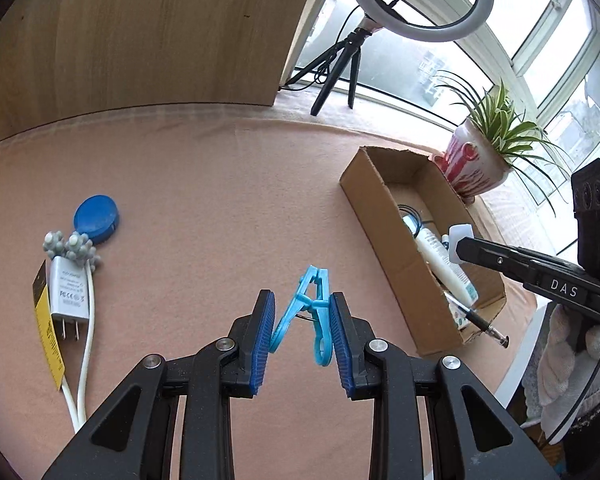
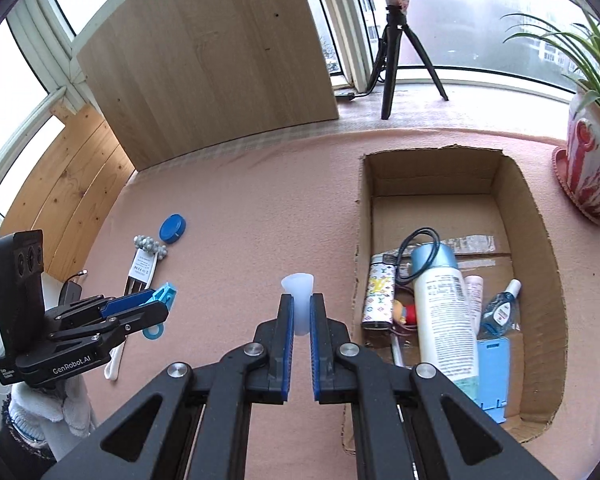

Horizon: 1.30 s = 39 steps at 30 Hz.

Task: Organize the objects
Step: 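Carry the clothespin and white cap into the box and release both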

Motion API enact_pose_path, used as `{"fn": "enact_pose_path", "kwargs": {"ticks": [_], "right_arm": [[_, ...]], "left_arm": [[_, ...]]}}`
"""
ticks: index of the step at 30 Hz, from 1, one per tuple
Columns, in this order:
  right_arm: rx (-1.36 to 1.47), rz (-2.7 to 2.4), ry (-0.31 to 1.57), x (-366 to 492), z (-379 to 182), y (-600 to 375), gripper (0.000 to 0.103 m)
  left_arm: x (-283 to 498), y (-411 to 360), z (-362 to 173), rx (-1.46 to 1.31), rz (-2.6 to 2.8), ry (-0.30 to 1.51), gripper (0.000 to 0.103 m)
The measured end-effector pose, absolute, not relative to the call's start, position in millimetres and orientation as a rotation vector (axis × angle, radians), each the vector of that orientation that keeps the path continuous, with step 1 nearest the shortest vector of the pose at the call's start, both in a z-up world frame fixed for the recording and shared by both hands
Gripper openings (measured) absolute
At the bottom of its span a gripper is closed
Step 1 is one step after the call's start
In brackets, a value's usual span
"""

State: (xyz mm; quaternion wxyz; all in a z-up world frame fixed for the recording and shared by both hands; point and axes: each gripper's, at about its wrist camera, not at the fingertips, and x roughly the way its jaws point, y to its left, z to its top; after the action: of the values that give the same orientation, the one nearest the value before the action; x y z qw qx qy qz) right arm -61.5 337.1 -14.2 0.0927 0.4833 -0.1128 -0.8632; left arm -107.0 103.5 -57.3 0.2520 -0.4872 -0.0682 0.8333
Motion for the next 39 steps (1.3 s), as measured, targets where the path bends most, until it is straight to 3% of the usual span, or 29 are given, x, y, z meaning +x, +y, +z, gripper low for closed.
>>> {"fn": "enact_pose_path", "kwargs": {"ticks": [12, 20, 22, 23, 24, 25, 26, 39], "right_arm": [[1.484, -2.683, -0.440, -38.6, -19.8, 413.6, 0.007], [1.514, -2.696, -0.476, -31.7, -29.2, 432.4, 0.007], [1.520, -2.672, -0.465, -33.0, -30.9, 431.5, 0.013], [1.530, -2.662, -0.447, -33.3, -31.9, 429.0, 0.015], [1.537, -2.671, -0.423, -33.1, -32.3, 426.0, 0.024], [1.546, -2.678, -0.399, -32.8, -32.8, 423.1, 0.038], [1.546, -2.688, -0.379, -31.6, -32.8, 420.0, 0.043], [1.475, -2.613, -0.391, -50.3, -22.6, 364.1, 0.045]], "left_arm": [[-133.8, 234.6, -41.0, -1.239, 2.164, -0.094, 0.030], [-136.1, 274.4, -39.5, -1.232, 2.134, -0.047, 0.031], [-135.6, 279.8, -37.9, -1.228, 2.119, -0.031, 0.032], [-135.8, 279.7, -36.9, -1.227, 2.128, -0.031, 0.040], [-135.3, 278.3, -34.9, -1.226, 2.129, -0.039, 0.057], [-134.0, 275.3, -32.3, -1.217, 2.133, -0.050, 0.064], [-132.0, 270.5, -29.2, -1.200, 2.150, -0.054, 0.067], [-108.6, 132.7, -39.8, -1.325, 2.338, -0.192, 0.067]]}}
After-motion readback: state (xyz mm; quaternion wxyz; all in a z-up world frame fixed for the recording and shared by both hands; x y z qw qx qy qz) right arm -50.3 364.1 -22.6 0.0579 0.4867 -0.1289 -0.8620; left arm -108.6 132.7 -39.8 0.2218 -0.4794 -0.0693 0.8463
